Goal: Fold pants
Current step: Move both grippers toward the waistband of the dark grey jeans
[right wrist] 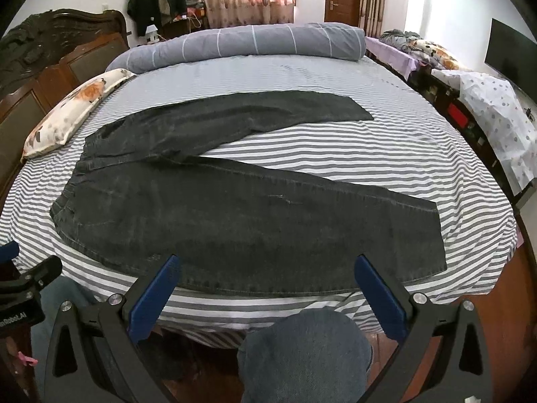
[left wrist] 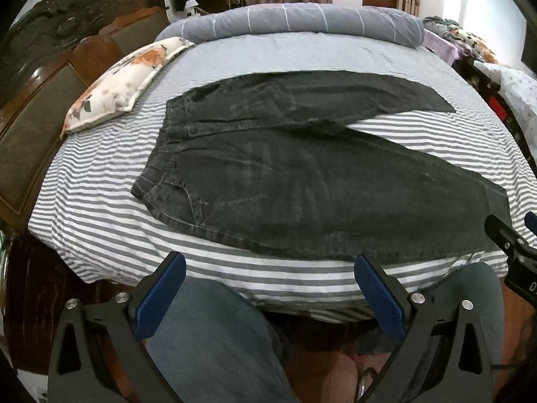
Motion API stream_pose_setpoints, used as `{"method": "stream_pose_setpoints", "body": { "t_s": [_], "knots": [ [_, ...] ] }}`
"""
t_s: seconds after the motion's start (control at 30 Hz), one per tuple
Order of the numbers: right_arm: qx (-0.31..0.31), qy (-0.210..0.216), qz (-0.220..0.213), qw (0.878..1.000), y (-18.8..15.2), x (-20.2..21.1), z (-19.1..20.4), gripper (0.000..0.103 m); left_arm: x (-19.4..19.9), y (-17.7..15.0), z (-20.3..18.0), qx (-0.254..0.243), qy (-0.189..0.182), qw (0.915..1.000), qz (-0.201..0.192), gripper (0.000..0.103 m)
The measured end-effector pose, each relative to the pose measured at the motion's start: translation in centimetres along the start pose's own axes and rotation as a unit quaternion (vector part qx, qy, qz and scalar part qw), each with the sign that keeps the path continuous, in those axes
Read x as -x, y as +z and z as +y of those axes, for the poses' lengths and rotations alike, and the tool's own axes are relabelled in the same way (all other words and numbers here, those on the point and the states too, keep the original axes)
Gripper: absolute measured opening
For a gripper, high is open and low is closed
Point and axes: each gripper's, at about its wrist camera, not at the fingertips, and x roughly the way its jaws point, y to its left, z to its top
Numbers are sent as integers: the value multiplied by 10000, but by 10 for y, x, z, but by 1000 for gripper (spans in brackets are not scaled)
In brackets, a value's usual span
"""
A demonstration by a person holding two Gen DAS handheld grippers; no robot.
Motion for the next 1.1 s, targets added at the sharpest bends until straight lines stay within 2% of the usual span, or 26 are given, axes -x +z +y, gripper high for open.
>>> {"method": "stream_pose_setpoints", "body": {
  "t_s": [0.53, 0.73, 1.1],
  "knots": [
    [-35, -56, 235, 9997, -3, -11, -2, 103, -14, -3, 4, 96, -135, 9997, 158, 100],
    [-45, -48, 284, 9996, -3, -14, -2, 103, -17, -1, -1, -4, -29, 9998, 205, 100],
    [104, -104, 254, 9996, 13, -19, 8, 103, -22, 14, -10, -115, -52, 9998, 182, 100]
  ]
}}
